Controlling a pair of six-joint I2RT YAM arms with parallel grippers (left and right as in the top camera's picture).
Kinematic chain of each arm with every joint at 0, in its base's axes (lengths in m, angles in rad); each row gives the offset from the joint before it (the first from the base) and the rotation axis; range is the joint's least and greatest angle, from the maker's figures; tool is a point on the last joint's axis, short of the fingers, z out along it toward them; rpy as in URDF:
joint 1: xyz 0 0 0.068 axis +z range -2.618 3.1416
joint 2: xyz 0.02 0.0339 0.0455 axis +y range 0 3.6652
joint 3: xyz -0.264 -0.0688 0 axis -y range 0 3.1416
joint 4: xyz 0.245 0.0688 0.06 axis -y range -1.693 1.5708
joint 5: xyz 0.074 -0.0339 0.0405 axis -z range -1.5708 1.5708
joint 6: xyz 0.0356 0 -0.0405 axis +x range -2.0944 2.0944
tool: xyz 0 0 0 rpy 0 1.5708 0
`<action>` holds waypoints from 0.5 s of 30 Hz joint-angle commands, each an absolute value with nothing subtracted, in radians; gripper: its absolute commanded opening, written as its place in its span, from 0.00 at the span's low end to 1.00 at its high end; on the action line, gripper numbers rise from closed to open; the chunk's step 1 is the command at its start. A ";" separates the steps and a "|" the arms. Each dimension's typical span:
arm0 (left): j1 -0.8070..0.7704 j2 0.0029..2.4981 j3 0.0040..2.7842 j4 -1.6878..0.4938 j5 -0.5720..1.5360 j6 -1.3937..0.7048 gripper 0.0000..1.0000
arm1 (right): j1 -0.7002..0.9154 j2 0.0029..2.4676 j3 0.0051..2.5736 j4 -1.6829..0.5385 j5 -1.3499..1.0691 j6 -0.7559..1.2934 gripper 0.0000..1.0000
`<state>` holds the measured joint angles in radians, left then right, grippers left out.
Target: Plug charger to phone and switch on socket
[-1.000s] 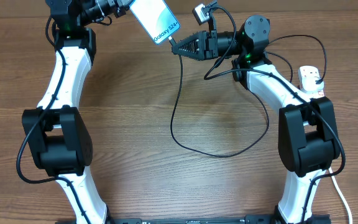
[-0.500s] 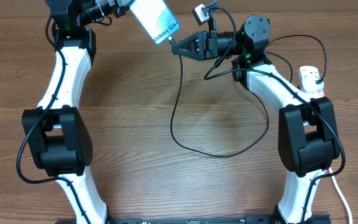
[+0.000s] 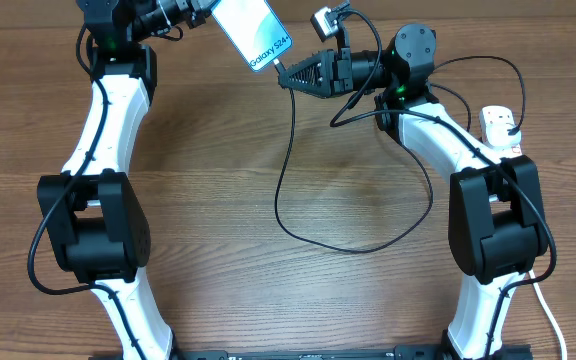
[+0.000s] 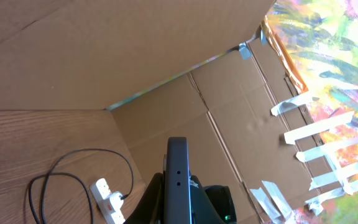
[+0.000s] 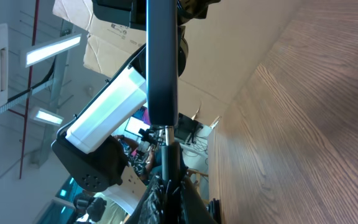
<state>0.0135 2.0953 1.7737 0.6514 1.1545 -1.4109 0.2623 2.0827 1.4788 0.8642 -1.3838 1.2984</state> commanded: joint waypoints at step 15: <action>-0.023 2.082 1.787 0.663 1.261 -1.436 0.04 | 0.260 2.082 1.477 0.938 -1.338 1.428 0.04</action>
<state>0.0124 2.0953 1.7737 0.6544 1.1751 -1.4220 0.2623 2.0827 1.4780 0.9249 -1.4071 1.3945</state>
